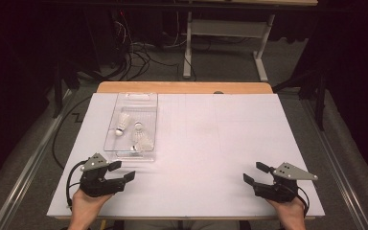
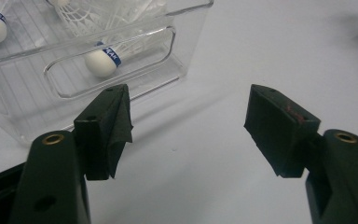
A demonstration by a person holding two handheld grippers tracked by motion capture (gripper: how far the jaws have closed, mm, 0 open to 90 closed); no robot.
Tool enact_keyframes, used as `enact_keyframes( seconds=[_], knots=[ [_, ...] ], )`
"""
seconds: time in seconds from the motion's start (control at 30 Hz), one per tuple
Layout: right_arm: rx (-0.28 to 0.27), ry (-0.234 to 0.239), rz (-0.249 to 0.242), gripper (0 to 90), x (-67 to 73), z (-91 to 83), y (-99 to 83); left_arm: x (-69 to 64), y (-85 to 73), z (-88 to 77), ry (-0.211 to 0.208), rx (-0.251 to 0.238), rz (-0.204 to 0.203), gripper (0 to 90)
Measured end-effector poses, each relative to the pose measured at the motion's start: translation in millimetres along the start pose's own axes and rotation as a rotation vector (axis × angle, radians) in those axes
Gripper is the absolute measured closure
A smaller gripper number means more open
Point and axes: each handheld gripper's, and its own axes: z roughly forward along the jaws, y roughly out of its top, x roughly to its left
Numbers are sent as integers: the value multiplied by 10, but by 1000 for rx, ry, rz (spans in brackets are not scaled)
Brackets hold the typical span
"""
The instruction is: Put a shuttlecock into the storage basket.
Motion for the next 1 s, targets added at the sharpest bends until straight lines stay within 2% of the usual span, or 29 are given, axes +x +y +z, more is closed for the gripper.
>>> enact_keyframes(
  seconds=[1.0],
  knots=[
    [-4, -1, 2, 320, -5, -4, -1, 116, -116, -7, 22, -32, -37, 312]
  ],
)
